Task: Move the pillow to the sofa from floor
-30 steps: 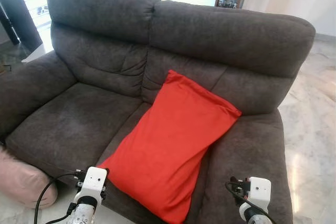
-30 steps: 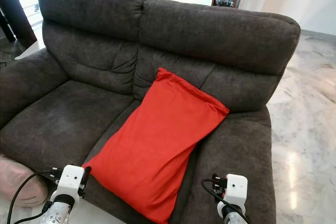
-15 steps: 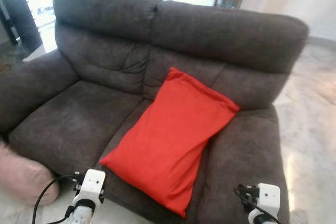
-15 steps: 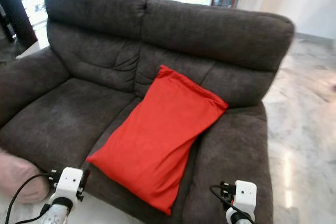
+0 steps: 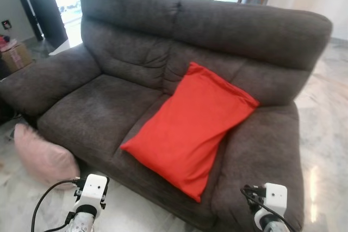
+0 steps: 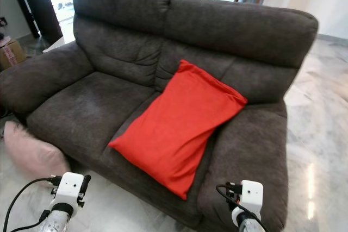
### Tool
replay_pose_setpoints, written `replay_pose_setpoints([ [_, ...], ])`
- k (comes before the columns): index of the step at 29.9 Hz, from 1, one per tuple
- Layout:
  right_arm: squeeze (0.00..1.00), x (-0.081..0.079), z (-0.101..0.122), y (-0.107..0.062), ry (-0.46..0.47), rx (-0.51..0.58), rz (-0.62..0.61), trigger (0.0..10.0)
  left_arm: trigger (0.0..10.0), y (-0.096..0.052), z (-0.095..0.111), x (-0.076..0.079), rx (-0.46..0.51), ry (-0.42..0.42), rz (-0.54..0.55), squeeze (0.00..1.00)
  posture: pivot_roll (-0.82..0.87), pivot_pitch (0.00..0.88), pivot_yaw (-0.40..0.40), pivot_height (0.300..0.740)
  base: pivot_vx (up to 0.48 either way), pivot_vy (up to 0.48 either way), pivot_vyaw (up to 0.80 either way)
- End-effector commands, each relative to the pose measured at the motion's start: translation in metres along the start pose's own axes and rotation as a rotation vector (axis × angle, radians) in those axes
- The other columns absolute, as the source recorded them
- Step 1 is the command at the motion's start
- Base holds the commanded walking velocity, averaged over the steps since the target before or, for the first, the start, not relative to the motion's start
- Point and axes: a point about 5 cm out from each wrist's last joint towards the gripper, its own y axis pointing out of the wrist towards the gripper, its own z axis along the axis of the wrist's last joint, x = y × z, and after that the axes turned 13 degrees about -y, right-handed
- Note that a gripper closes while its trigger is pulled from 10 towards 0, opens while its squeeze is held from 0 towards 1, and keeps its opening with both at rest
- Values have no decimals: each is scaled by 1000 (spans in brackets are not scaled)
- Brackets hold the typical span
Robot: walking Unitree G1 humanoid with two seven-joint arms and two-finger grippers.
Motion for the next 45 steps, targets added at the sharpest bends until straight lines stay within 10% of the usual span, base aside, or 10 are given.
replay_pose_setpoints([
  [1,0,0,4,3,11,-3,-13,10000,10000,5,7,-2,22,0,3,0,79,0,-40,740,0,0,0],
  [12,0,15,-6,0,54,-81,-107,10000,10000,6,9,-5,24,10,-1,0,84,0,-35,740,0,0,0],
  [18,0,42,-35,-17,-164,-372,-346,10000,10000,4,5,-10,-2,25,3,0,88,0,-29,740,0,0,0],
  [23,0,50,-39,-21,-206,-408,-406,10000,10000,2,2,-13,-14,32,12,0,92,0,-29,740,0,0,0],
  [36,0,24,-86,-52,-465,-673,-197,10000,10000,-4,-6,-18,-46,25,32,0,94,0,-28,740,0,0,0],
  [45,0,0,-85,-48,-232,-586,-35,10000,10000,-6,-8,-20,-56,-17,36,0,95,0,-26,740,0,0,0],
])
